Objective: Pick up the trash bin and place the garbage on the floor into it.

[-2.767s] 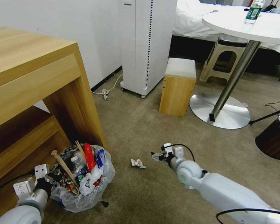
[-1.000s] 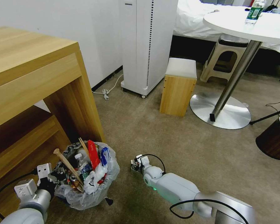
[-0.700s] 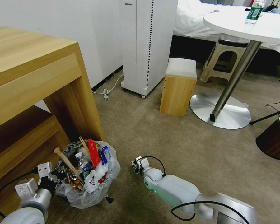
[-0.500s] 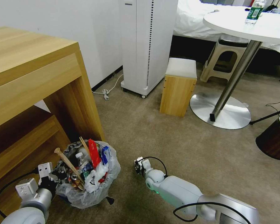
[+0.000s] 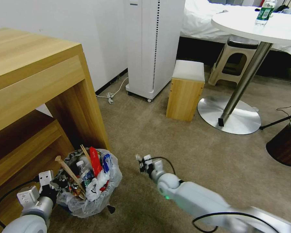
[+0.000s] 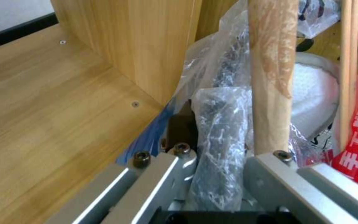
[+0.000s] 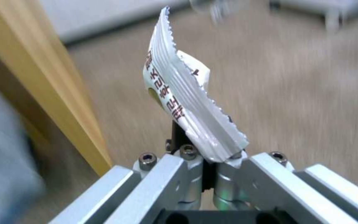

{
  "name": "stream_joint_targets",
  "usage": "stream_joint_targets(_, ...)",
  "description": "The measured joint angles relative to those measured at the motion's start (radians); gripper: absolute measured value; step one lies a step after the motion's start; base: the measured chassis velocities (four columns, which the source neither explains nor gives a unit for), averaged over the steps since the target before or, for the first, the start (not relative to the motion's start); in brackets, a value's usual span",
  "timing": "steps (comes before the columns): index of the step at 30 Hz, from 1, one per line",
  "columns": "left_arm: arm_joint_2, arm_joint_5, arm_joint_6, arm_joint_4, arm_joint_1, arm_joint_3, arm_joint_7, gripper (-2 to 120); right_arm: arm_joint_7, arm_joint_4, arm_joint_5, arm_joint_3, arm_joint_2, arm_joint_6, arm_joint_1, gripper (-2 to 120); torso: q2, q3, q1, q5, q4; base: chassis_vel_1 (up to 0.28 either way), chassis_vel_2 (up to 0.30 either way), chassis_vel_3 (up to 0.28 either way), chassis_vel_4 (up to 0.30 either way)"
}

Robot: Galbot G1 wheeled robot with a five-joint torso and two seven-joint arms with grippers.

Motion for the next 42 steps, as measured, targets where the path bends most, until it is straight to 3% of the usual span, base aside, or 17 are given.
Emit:
stream_joint_targets(4, 0.0, 0.002, 0.0, 0.0, 0.0, 0.001, 0.0, 1, -0.1, 0.143, 0.024, 0.001, -0.076, 0.093, 0.026, 0, 0.0, 0.0, 0.0, 0.0003, 0.0003, 0.0, 0.0, 0.0, 0.0)
stream_joint_targets(9, 0.001, 0.003, 0.004, -0.008, 0.0, 0.003, -0.003, 1, -0.173, 0.272, 0.066, -0.039, -0.111, 0.131, 0.089, 0, 0.0, 0.0, 0.0, 0.0003, 0.0007, 0.0, 0.0, 0.0, 0.0)
stream_joint_targets(12, 0.001, 0.001, 0.016, -0.024, -0.01, 0.004, -0.01, 1, -0.204, 0.395, 0.146, -0.202, -0.095, 0.138, 0.28, 0, 0.0, 0.0, 0.0, 0.0, 0.0008, 0.0, 0.0, 0.0, 0.0)
stream_joint_targets(13, 0.001, 0.001, 0.016, -0.024, -0.01, 0.004, -0.01, 1, -0.204, 0.395, 0.146, -0.202, -0.095, 0.138, 0.28, 0, 0.0, 0.0, 0.0, 0.0, 0.0008, 0.0, 0.0, 0.0, 0.0)
stream_joint_targets(18, 0.001, -0.005, 0.026, -0.047, -0.014, 0.002, -0.019, 1, -0.157, 0.369, 0.219, -0.429, -0.007, 0.118, 0.449, 0, 0.0, 0.0, 0.0, 0.0, 0.0008, 0.0, 0.0, 0.0, 0.0)
stream_joint_targets(19, 0.001, -0.005, 0.026, -0.047, -0.014, 0.002, -0.019, 1, -0.157, 0.369, 0.219, -0.429, -0.007, 0.118, 0.449, 0, 0.0, 0.0, 0.0, 0.0, 0.0008, 0.0, 0.0, 0.0, 0.0)
stream_joint_targets(26, -0.007, -0.007, 0.025, -0.074, -0.005, -0.003, -0.019, 1, -0.053, 0.234, 0.3, -0.519, 0.202, 0.044, 0.471, 0, 0.0, 0.0, 0.0, -0.0001, 0.001, 0.0, 0.0, 0.0, 0.0)
stream_joint_targets(32, -0.005, -0.011, 0.023, -0.086, 0.0, -0.011, -0.017, 1, 0.008, 0.195, 0.309, -0.534, 0.258, -0.003, 0.456, 0, 0.0, 0.0, 0.0, -0.0002, 0.0006, 0.0, 0.0, 0.0, 0.0)
stream_joint_targets(42, -0.006, -0.008, 0.022, -0.086, 0.006, -0.01, -0.016, 1, 0.096, 0.208, 0.305, -0.531, 0.246, -0.039, 0.411, 0, 0.0, 0.0, 0.0, 0.0, 0.0005, 0.0, 0.0, 0.0, 0.0)
